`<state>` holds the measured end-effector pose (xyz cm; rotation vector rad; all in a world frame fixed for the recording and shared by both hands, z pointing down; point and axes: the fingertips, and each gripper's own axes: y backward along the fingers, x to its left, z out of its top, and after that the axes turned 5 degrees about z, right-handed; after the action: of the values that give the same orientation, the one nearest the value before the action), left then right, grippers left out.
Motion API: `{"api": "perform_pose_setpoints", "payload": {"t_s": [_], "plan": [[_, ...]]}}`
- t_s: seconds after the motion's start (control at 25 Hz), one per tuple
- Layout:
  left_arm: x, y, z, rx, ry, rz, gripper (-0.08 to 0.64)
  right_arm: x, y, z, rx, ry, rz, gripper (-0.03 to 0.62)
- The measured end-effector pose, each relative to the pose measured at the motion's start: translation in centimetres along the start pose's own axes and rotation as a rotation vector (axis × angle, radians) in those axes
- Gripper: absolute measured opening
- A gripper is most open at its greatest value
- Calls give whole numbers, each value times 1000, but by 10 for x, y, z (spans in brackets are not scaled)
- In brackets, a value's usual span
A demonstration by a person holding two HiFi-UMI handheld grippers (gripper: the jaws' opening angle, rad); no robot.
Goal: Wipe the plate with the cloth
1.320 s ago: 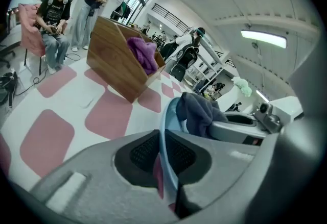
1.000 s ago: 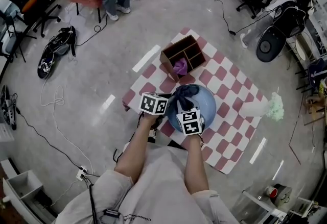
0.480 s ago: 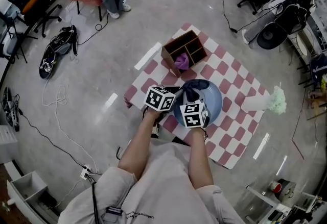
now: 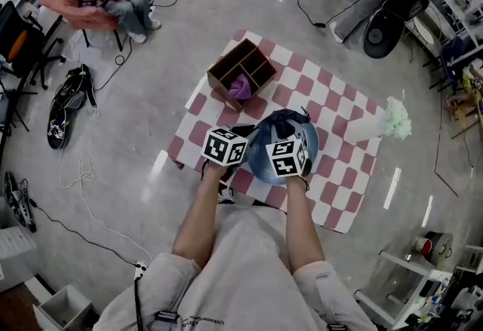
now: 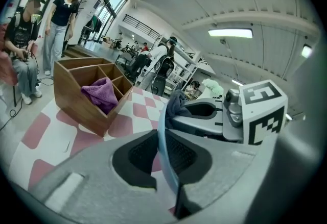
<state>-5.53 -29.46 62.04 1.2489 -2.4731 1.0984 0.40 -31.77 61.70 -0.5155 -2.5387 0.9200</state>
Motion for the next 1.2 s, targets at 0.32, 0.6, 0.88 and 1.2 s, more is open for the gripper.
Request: {"api": "perform_pose_setpoints", "payload": {"t_s": [0.32,0.6,0.88,1.2], "plan": [[-2,-4,-4,18,-23,2,41,-25,-2,-24,51,9,-30,84],[4,-3,-19,55,-47,34,46,-25,-7,-61,118,-13,-33,84],[10,-2,-25,62,-26,53,46,-29,-9,-88,168,-10,-43,81],[17,-4,-31,73,-11,82,46,-25,-1,-131,266,21,-34,77]]}}
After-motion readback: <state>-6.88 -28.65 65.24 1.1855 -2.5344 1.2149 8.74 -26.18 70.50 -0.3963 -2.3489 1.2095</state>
